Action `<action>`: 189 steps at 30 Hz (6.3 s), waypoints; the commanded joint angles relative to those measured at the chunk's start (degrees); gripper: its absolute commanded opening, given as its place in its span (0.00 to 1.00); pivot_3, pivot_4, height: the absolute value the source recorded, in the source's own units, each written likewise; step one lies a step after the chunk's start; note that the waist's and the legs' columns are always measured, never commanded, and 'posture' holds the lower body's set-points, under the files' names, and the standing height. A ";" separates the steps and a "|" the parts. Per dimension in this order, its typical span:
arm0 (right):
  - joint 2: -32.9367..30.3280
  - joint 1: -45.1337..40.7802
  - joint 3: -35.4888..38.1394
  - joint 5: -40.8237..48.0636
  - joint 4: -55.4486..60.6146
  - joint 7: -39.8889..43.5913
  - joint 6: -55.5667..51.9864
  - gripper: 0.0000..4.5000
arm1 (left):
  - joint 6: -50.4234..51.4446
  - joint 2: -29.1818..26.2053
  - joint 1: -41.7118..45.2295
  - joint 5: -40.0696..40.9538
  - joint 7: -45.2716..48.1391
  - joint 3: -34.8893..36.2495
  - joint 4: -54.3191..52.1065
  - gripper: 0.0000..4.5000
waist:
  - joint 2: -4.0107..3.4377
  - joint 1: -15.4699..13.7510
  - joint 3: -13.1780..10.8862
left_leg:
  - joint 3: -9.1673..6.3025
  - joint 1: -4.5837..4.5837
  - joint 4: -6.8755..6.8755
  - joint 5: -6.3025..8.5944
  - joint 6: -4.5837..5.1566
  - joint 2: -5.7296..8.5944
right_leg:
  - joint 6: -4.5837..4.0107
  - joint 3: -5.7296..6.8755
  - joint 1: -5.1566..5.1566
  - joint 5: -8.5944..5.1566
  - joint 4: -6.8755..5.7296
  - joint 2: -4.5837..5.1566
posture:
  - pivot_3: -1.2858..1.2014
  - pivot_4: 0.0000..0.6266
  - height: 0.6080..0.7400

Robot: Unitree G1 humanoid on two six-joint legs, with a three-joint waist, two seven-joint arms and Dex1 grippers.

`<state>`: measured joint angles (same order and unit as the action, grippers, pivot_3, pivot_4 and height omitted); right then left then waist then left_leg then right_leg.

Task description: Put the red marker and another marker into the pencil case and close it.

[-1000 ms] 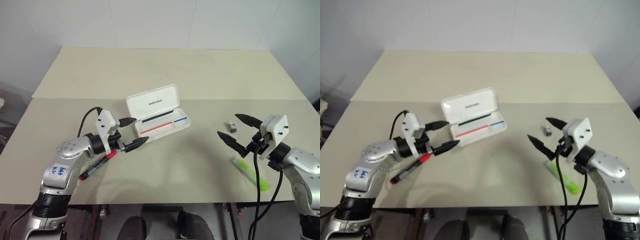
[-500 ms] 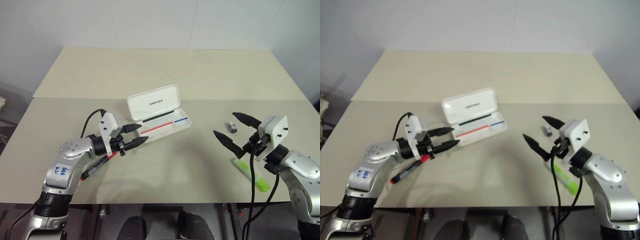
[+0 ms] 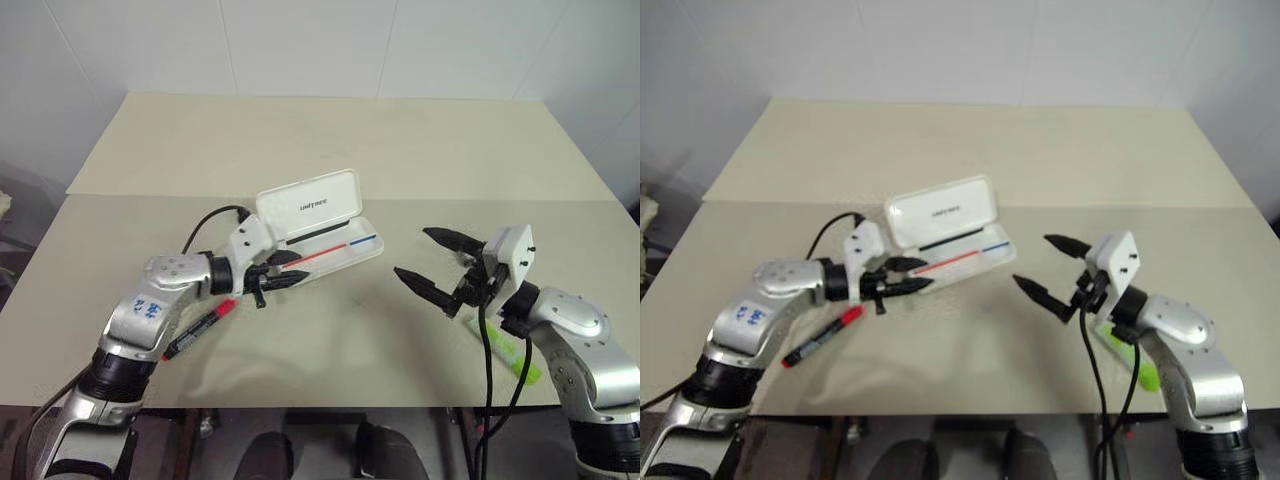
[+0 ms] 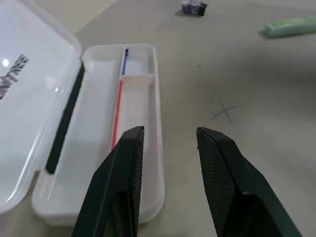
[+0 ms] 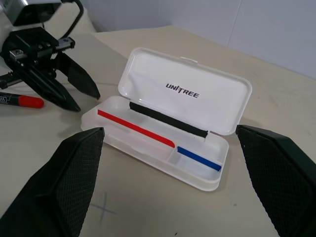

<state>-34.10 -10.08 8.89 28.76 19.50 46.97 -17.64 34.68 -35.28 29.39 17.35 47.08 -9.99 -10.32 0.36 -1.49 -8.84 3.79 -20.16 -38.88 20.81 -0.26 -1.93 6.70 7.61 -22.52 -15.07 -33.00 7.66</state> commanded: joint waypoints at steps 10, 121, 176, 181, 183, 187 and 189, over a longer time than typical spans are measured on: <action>-1.10 -0.16 1.65 1.60 1.72 0.85 -0.12 1.00 | 3.29 0.64 4.23 -5.91 -0.76 -3.93 5.13 0.39 | 0.01 -0.07 -0.01 | 0.01 -0.02 -0.03 0.00 0.00 -0.01 | 0.00 0.00 -0.01 0.00 0.00 -0.01 | 0.52 0.24 1.00; -4.40 -27.32 -13.45 -0.04 -22.86 37.41 4.59 1.00 | -4.62 -0.68 -46.93 7.19 -2.15 41.69 -24.04 0.89 | 0.06 1.65 0.02 | -0.01 0.06 -0.09 0.06 -0.03 -0.07 | -0.04 -0.01 -0.01 -0.02 -0.08 0.01 | 0.52 0.24 1.00; -4.16 -24.03 -9.98 -1.06 -20.00 29.67 2.94 1.00 | -17.93 -4.52 -34.12 6.87 0.29 26.32 -12.32 0.14 | -0.06 1.49 0.10 | -0.03 0.08 -0.13 0.32 -0.07 -0.11 | -0.10 0.06 -0.12 -0.04 -0.41 0.13 | 0.52 0.24 1.00; -6.63 -22.38 -8.21 -2.03 -21.36 29.19 4.50 1.00 | -14.46 -7.43 -25.49 7.18 2.78 20.95 -12.06 0.14 | -0.09 1.37 0.07 | -0.02 0.04 -0.13 0.33 -0.05 -0.03 | -0.09 0.14 -0.12 -0.04 -0.39 0.13 | 0.52 0.24 1.00; -7.82 -21.01 -6.85 -2.31 -21.23 28.39 4.73 1.00 | -13.69 -7.47 -21.37 6.65 4.09 17.74 -11.37 0.14 | -0.08 1.28 0.05 | 0.00 0.03 -0.13 0.34 -0.04 -0.01 | -0.09 0.14 -0.12 -0.04 -0.38 0.13 | 0.52 0.24 1.00; -9.52 -18.52 -4.69 -2.15 -19.89 27.01 4.53 1.00 | -12.37 -6.88 -16.05 6.46 5.52 13.66 -10.45 0.14 | -0.07 1.30 0.04 | 0.05 0.04 -0.13 0.34 -0.04 -0.02 | -0.09 0.13 -0.12 -0.04 -0.35 0.10 | 0.52 0.24 1.00; -10.27 -17.23 -3.68 -1.99 -18.91 26.25 4.24 1.00 | -12.24 -6.58 -14.18 6.16 6.10 12.08 -9.84 0.14 | -0.07 1.40 0.04 | 0.05 0.05 -0.13 0.34 -0.04 -0.04 | -0.09 0.14 -0.12 -0.04 -0.35 0.07 | 0.52 0.24 1.00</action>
<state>-42.79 -27.59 2.71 25.97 -2.00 73.99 -13.71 22.58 -41.71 13.98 23.41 52.58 2.73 -19.57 0.29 -0.09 -8.80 3.88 -20.09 -39.01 21.15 -0.30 -1.97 6.62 7.72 -22.64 -15.11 -33.35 7.74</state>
